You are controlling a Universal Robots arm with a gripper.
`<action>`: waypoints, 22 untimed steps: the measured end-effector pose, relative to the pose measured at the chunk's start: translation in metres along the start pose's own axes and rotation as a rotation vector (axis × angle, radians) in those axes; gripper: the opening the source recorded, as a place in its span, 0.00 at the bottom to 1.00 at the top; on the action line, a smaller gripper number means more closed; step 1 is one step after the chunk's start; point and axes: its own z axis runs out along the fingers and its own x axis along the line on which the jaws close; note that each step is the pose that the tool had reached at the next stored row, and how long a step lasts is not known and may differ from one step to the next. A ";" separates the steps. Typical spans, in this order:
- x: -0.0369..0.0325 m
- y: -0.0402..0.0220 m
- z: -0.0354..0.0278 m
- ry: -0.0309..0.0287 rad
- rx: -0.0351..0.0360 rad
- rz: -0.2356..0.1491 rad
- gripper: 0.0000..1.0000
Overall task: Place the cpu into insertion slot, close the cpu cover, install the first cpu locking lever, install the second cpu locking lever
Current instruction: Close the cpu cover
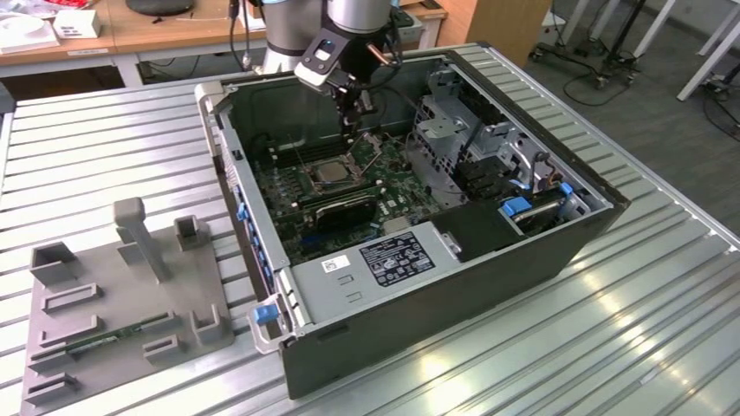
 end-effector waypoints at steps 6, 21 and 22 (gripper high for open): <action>0.0000 0.0031 0.0001 0.0000 0.0000 0.000 0.11; 0.0001 0.0126 0.0002 0.0002 0.0000 0.000 0.11; 0.0001 0.0146 0.0003 0.0002 0.0000 0.000 0.11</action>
